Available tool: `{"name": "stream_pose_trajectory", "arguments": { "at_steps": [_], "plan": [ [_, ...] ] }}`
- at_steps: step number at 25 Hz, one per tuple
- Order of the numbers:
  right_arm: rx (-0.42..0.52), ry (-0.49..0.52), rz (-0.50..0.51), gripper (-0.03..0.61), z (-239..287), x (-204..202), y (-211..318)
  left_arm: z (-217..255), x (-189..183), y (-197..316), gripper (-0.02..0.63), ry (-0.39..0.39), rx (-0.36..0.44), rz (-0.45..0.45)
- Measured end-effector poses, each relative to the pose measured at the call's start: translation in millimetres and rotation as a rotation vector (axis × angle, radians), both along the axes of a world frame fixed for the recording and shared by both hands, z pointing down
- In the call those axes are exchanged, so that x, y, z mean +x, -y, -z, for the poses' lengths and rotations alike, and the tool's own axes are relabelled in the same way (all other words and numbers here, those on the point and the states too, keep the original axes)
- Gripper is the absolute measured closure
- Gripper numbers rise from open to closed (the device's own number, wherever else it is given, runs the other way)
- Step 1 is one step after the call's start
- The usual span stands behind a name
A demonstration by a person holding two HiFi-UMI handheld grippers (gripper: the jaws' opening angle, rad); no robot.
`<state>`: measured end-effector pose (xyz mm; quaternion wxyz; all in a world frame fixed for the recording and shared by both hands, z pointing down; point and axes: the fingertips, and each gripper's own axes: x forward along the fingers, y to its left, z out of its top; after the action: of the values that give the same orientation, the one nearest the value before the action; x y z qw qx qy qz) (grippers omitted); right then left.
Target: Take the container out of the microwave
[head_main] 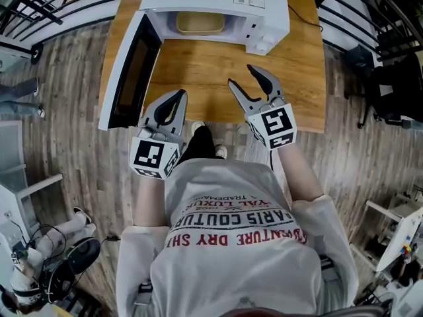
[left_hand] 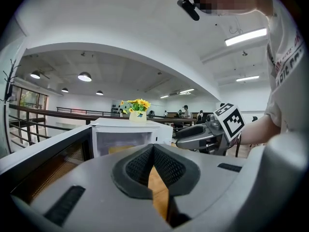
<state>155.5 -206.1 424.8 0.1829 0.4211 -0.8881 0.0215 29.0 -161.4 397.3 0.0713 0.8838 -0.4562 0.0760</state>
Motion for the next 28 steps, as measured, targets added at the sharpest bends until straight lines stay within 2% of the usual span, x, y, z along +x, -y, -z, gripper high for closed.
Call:
{"name": "stream_pose_trajectory", "arguments": {
  "at_steps": [8,16,28],
  "plan": [
    [-0.116,-0.151,0.069,0.337,-34,-40,62,-7,-22,52,0.601,-0.005,-0.012,0.009],
    [-0.237,-0.366,0.166,0.337,-90,-69,118,-23,-37,92,0.601,-0.004,-0.038,0.002],
    [-0.22,-0.718,0.303,0.337,-141,-94,177,-37,-53,122,0.601,-0.011,-0.077,0.048]
  ]
}}
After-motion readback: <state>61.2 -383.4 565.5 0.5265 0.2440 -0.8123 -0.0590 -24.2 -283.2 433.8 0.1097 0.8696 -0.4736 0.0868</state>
